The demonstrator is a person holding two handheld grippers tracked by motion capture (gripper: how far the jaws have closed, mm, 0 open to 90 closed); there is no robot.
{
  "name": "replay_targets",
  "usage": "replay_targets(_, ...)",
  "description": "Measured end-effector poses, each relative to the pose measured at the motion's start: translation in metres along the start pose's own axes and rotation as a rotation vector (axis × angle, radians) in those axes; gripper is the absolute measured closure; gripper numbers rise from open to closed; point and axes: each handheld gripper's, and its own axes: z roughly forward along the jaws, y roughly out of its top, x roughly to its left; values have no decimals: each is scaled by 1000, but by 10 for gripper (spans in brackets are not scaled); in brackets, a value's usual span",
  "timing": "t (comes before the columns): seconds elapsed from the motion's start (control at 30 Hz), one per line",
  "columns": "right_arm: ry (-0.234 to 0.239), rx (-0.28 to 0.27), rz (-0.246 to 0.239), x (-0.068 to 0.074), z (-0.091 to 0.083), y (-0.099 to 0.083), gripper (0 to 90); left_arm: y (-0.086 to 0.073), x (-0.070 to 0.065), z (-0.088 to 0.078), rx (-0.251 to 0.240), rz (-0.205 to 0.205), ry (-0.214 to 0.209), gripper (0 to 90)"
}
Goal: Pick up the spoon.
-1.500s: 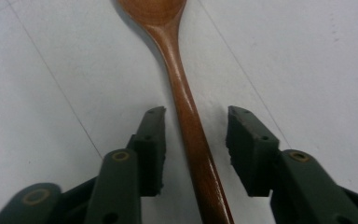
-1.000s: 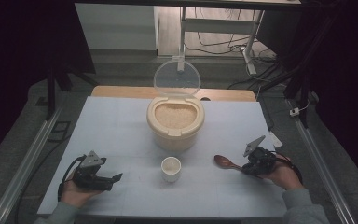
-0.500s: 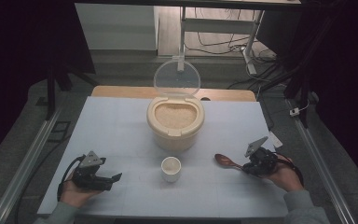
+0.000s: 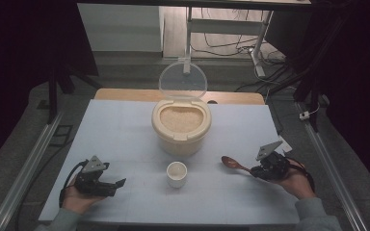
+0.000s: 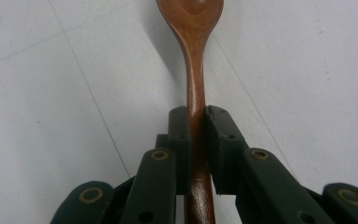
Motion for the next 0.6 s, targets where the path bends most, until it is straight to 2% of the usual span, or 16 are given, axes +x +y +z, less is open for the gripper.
replay_targets(0.6,10,-103,15,5,-9,0,803,0,1,0,-1,-2,3,112)
